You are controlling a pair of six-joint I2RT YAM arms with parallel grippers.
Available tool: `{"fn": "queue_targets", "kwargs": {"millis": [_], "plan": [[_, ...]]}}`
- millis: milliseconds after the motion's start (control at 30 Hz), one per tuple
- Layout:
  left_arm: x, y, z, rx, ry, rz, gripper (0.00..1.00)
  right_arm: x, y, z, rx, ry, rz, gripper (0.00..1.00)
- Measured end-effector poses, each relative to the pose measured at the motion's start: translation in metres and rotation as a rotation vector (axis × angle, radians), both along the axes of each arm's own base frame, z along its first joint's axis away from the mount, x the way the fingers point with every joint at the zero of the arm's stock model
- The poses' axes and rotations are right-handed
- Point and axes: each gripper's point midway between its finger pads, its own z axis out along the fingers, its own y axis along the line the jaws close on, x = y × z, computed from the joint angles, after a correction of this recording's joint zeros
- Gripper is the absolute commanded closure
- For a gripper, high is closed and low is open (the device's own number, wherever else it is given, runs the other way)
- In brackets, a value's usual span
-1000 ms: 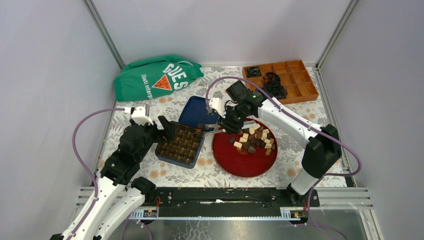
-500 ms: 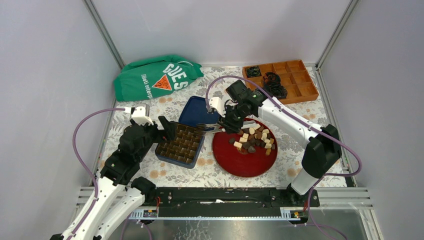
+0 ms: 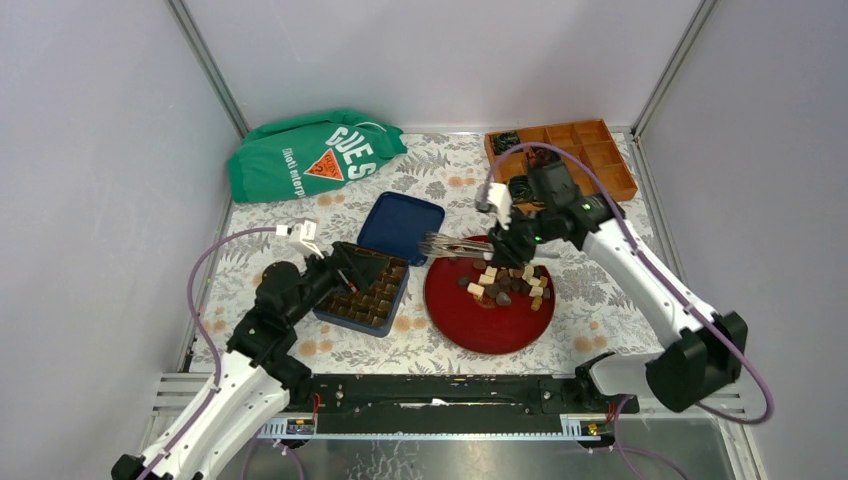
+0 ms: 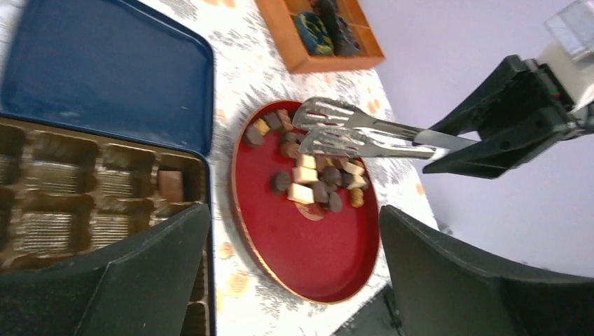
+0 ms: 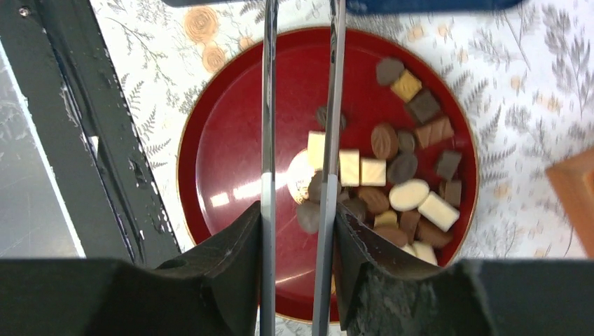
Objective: Pack the chocolate
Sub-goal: Place the fake chocolate in the packing box, then pick up the fake chocolate from the plate.
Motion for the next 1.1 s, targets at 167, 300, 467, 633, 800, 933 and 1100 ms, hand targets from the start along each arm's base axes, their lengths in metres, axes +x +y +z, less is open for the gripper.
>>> {"fn": "queue_targets", "kwargs": {"millis": [167, 300, 467, 633, 800, 933, 1100], "plan": [[-0.001, -0.026, -0.004, -0.131, 0.057, -0.094, 0.05, -0.019, -0.048, -0.019, 0.013, 0.025, -0.130, 0.57], [0.003, -0.041, -0.009, -0.180, 0.123, -0.146, 0.08, -0.034, -0.071, -0.036, -0.012, 0.024, -0.198, 0.57], [0.009, -0.047, -0.043, -0.124, 0.269, -0.142, 0.07, -0.037, -0.080, -0.051, -0.051, 0.016, -0.223, 0.58], [0.028, -0.041, -0.024, 0.016, 0.253, -0.108, 0.06, -0.026, -0.081, -0.065, -0.084, 0.036, -0.240, 0.59], [0.051, -0.025, 0.022, 0.162, 0.081, -0.049, 0.06, -0.022, -0.083, -0.076, -0.116, 0.069, -0.244, 0.58], [0.050, -0.013, 0.016, 0.258, 0.035, -0.041, 0.06, -0.021, -0.085, -0.074, -0.140, 0.065, -0.213, 0.58], [0.039, 0.000, 0.008, 0.329, -0.022, -0.041, 0.06, -0.017, -0.086, -0.064, -0.162, 0.049, -0.168, 0.57]]}}
